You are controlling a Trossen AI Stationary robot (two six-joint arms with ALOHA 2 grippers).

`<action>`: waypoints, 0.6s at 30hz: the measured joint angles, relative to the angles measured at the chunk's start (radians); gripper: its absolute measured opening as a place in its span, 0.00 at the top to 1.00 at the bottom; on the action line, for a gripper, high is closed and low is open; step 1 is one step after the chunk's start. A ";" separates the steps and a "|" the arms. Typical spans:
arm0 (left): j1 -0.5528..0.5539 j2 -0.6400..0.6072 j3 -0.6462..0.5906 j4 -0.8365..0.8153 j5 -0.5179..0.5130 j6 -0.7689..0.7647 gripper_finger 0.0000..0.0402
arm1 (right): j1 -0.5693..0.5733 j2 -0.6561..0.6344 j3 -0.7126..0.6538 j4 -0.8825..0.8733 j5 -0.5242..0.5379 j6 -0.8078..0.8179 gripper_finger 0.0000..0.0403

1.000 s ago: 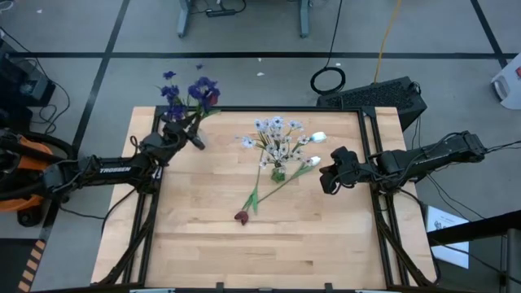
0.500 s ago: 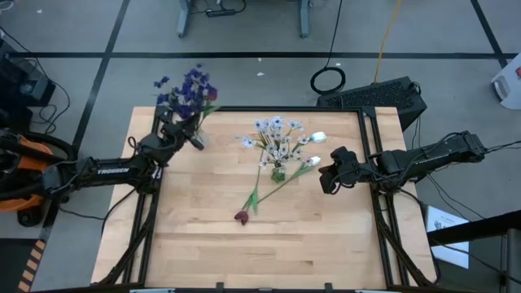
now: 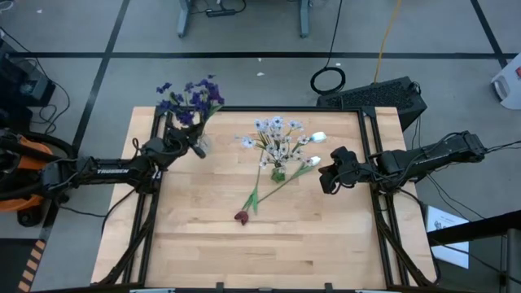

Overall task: Sort flowers into vase by color
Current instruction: Put the violet flowers into the transparent vase

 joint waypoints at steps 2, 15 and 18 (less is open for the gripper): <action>0.000 0.000 0.000 -0.002 0.000 0.000 0.95 | 0.000 0.000 0.000 0.000 0.000 -0.001 1.00; 0.000 -0.001 0.000 -0.072 -0.001 0.000 0.94 | 0.000 0.000 0.000 0.007 0.005 0.000 1.00; 0.000 -0.001 0.000 -0.073 -0.001 0.000 0.94 | 0.000 0.000 0.000 0.007 0.005 0.002 1.00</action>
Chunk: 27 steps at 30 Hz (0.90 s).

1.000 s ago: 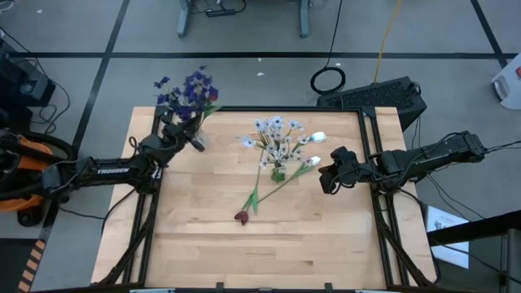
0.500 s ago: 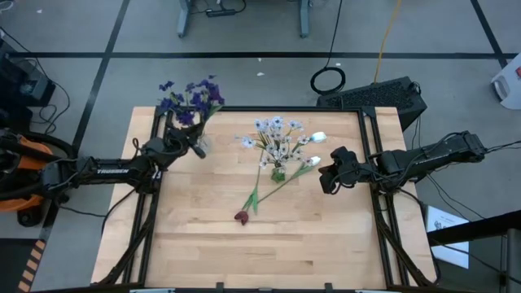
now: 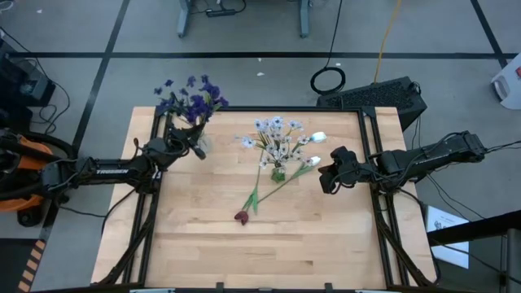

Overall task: Sort flowers into vase by color
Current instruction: Put the violet flowers into the transparent vase

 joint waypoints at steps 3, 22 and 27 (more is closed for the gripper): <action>0.000 0.000 0.000 -0.001 0.000 0.000 0.94 | 0.000 0.000 0.000 0.000 0.000 0.001 1.00; 0.000 0.002 0.127 -0.284 -0.004 -0.053 0.63 | 0.000 0.000 0.000 -0.001 0.046 -0.001 1.00; -0.019 0.002 0.127 -0.202 -0.003 -0.053 0.57 | 0.000 0.000 0.000 -0.002 0.046 -0.002 1.00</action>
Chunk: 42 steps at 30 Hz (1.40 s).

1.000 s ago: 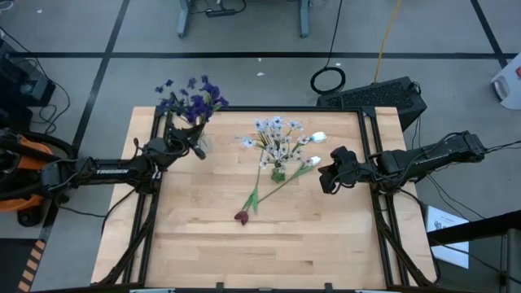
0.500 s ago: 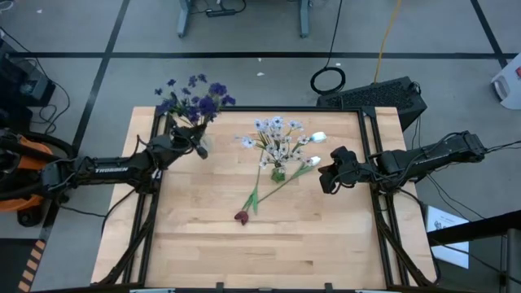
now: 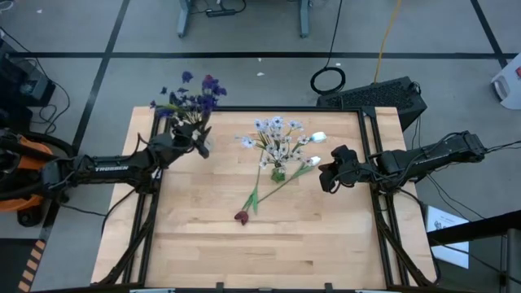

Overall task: Sort flowers into vase by color
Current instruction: Put the violet flowers into the transparent vase

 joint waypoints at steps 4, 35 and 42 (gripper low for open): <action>-0.034 0.000 0.000 0.049 0.000 0.000 0.56 | 0.000 0.000 0.000 0.000 0.001 -0.004 1.00; -0.301 -0.006 0.177 0.037 -0.464 0.242 0.56 | 0.000 0.000 0.000 0.000 0.030 -0.050 1.00; -0.307 -0.006 0.274 -0.092 -0.469 0.262 0.56 | 0.000 0.000 0.000 0.000 0.054 -0.054 1.00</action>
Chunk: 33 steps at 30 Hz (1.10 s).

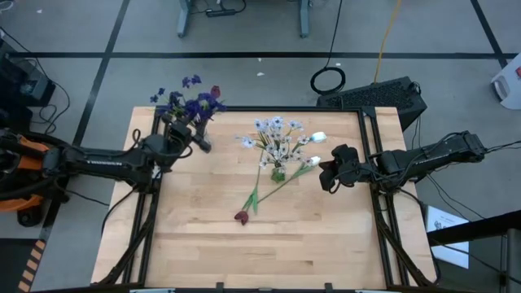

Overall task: Sort flowers into vase by color
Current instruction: Put the violet flowers into the transparent vase, then put the white flower into the green vase

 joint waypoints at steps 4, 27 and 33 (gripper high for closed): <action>0.000 0.000 0.072 -0.122 -0.048 -0.077 0.56 | 0.000 0.000 0.000 0.000 0.000 -0.003 1.00; -0.038 0.002 0.501 -0.680 -0.021 -0.364 0.56 | 0.000 0.000 0.000 0.000 0.002 -0.014 1.00; -0.171 0.061 0.551 -0.671 -0.022 -0.367 0.60 | 0.000 0.000 0.000 -0.023 -0.008 -0.046 1.00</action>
